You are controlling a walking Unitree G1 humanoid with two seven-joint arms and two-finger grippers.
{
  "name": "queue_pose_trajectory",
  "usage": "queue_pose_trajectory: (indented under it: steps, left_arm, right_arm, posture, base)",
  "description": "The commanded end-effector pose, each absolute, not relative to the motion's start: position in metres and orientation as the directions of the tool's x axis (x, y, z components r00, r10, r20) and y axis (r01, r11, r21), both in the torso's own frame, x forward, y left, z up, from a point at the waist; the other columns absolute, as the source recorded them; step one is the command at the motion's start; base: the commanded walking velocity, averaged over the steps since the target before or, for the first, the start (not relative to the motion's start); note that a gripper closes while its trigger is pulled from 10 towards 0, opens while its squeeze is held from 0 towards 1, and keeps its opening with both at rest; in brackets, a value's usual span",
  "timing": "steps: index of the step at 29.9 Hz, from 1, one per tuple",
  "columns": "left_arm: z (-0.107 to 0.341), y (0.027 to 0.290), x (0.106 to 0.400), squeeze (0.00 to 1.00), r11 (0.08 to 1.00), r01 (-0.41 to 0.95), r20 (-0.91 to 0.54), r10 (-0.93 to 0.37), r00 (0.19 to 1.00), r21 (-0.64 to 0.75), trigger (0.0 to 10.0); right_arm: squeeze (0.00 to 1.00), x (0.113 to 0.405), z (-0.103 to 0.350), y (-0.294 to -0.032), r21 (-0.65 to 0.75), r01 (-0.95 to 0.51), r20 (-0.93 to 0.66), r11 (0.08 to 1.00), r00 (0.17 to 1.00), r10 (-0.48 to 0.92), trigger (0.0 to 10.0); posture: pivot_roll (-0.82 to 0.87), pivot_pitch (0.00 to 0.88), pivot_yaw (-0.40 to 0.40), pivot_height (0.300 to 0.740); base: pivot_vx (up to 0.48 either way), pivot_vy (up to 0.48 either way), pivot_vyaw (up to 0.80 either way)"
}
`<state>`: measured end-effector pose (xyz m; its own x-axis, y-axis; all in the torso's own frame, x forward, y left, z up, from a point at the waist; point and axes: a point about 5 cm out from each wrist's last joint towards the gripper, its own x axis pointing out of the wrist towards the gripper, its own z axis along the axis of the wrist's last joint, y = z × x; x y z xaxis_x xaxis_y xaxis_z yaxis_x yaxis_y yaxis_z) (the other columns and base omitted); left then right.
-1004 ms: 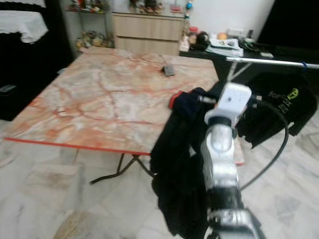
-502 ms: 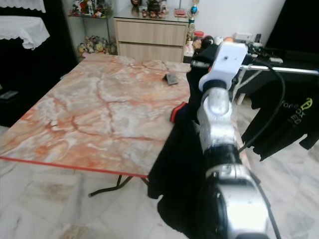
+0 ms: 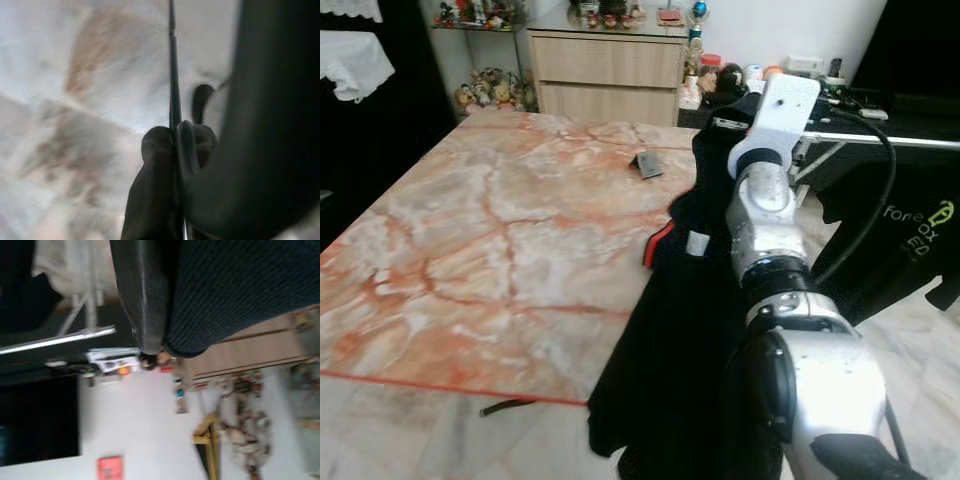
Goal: Hang hanger
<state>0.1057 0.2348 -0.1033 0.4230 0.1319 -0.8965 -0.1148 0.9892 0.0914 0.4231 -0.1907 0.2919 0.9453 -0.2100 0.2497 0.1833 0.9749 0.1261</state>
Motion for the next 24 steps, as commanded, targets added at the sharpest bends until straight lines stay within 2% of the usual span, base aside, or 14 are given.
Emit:
queue_pose_trajectory:
  steps: [1,10,14,15,24]
  left_arm:
    - [-0.103,0.243,0.1,0.0,0.987,-0.11,-0.903,0.151,0.401,0.116,10.0]
    - [-0.103,0.241,0.101,0.0,0.987,-0.109,-0.903,0.151,0.402,0.117,10.0]
    - [-0.104,0.241,0.099,0.0,0.987,-0.107,-0.906,0.153,0.394,0.12,10.0]
    - [-0.105,0.241,0.095,0.0,0.989,-0.097,-0.912,0.144,0.384,0.115,10.0]
    - [-0.108,0.241,0.078,0.0,0.991,-0.082,-0.924,0.129,0.359,0.106,10.0]
  right_arm:
    - [0.0,0.424,0.317,-0.176,0.131,0.144,0.319,0.981,0.931,-0.179,10.0]
    - [0.0,0.426,0.288,-0.174,0.098,0.148,0.212,0.984,0.963,-0.166,10.0]
    - [0.0,0.426,0.253,-0.167,0.053,0.094,0.094,0.994,0.991,-0.098,10.0]
    - [0.0,0.423,0.231,-0.163,0.038,0.078,0.031,0.996,0.996,-0.079,10.0]
    - [0.0,0.405,0.159,-0.158,0.055,0.062,-0.171,0.997,0.984,-0.051,10.0]
  posture:
    - [0.14,0.0,-0.04,0.74]
    - [0.14,0.0,-0.04,0.74]
    - [0.14,0.0,-0.04,0.74]
    - [0.14,0.0,-0.039,0.74]
    - [0.13,0.0,-0.038,0.74]
  base:
    - [0.304,0.0,0.0]
    - [0.301,0.0,0.0]
    - [0.195,0.0,0.0]
    - [0.0,0.0,0.0]
    - [0.0,0.0,0.0]
